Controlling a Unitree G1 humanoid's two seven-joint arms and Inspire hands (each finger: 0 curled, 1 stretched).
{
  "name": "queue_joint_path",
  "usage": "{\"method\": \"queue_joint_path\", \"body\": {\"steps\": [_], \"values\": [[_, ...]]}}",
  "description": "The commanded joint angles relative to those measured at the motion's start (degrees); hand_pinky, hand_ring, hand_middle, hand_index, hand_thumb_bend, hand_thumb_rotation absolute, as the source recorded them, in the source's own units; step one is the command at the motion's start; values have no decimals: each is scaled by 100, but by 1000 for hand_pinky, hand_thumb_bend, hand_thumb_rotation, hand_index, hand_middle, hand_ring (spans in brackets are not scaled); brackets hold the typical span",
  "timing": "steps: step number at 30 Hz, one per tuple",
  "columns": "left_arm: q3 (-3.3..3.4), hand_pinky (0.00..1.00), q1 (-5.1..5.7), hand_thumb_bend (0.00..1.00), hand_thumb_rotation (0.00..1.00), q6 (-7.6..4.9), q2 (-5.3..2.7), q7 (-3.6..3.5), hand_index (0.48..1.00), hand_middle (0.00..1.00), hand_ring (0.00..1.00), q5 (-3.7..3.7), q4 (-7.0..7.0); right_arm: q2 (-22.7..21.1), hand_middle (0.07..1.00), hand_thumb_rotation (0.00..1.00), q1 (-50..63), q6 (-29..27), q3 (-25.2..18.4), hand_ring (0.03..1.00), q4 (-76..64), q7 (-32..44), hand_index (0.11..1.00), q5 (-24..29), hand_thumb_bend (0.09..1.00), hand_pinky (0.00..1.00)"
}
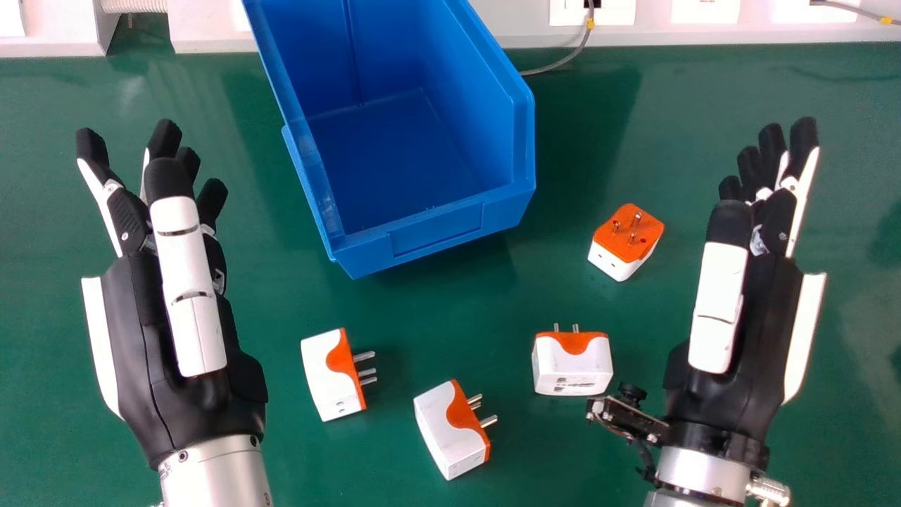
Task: Pick all objects and put in blue box
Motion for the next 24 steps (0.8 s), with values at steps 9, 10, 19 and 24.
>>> {"method": "queue_joint_path", "body": {"steps": [9,10,19,24], "values": [[-127,919,77,588,816,-69,-442,60,921,940,948,130,-135,697,983,889,30,-25,93,980,-220,-13,999,-88,559,966],[-126,912,79,590,810,-62,-449,71,916,934,941,129,-139,700,981,891,29,-19,89,978,-212,-23,997,-104,559,964],[-179,923,106,583,806,-114,-392,18,920,939,948,84,-150,481,980,880,90,392,-83,981,-329,-172,997,-716,530,970],[-163,930,127,576,815,-103,-393,19,921,944,956,66,-162,-110,923,662,106,355,-231,924,-88,-66,914,-1475,611,891]]}}
